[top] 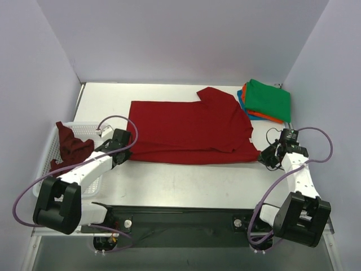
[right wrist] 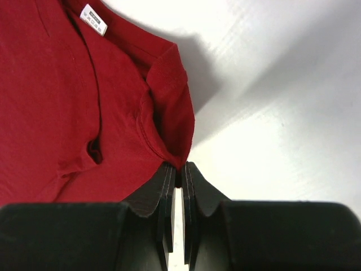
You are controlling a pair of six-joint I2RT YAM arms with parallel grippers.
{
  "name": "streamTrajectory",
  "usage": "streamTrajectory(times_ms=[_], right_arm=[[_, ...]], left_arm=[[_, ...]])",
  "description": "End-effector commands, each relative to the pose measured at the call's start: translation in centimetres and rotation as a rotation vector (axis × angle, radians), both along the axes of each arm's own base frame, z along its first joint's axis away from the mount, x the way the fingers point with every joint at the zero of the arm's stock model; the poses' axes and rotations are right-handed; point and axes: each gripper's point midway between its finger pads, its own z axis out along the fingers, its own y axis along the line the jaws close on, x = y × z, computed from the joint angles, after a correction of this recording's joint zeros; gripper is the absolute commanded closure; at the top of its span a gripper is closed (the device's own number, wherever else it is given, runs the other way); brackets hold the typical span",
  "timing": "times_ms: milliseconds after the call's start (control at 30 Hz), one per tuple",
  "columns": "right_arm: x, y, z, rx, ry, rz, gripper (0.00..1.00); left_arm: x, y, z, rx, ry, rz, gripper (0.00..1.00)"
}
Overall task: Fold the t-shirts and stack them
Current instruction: Fold the flattened tshirt in 1/3 of the way
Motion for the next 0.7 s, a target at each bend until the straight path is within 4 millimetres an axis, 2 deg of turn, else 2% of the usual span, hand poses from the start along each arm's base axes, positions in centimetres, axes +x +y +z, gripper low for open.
streamTrajectory(times_ms=[0, 133, 333, 533, 567, 600, 633, 667], right_arm=[[-2.8, 0.6, -0.2, 0.028, 0.056, -0.039, 1.00], [-5.9, 0.3, -0.1, 0.011, 0.136, -0.113, 1.00], [-9.9, -0.3, -0.5, -0.025, 0.263, -0.205, 1.00], [-11.9, 0.7, -2.4, 0.024, 0.326, -0.195, 1.00], [-12.1, 0.9, -2.6, 0.031, 0.335, -0.194, 0.99], [-12.1, 1.0, -2.6, 0.041, 0.342, -0.197, 0.88], [-12.2, 1.1, -2.6, 0.044, 0.354, -0.200, 0.81], [-11.9, 0.9, -2.4, 0.039, 0.349, -0.202, 0.73]], left_arm=[[-1.5, 0.7, 1.0, 0.024, 0.002, -0.004, 1.00], [-3.6, 1.1, 1.8, 0.004, -0.025, -0.003, 1.00], [-6.3, 1.5, 1.0, -0.021, -0.009, -0.002, 1.00], [-8.4, 1.8, -0.6, -0.035, 0.038, 0.005, 1.00], [-8.5, 1.7, -0.7, -0.043, 0.037, 0.002, 1.00], [-8.7, 1.7, -0.8, -0.046, 0.040, -0.001, 0.96], [-8.6, 1.5, -0.6, -0.052, 0.030, -0.008, 0.89], [-8.6, 1.4, -0.5, -0.057, 0.026, -0.015, 0.75]])
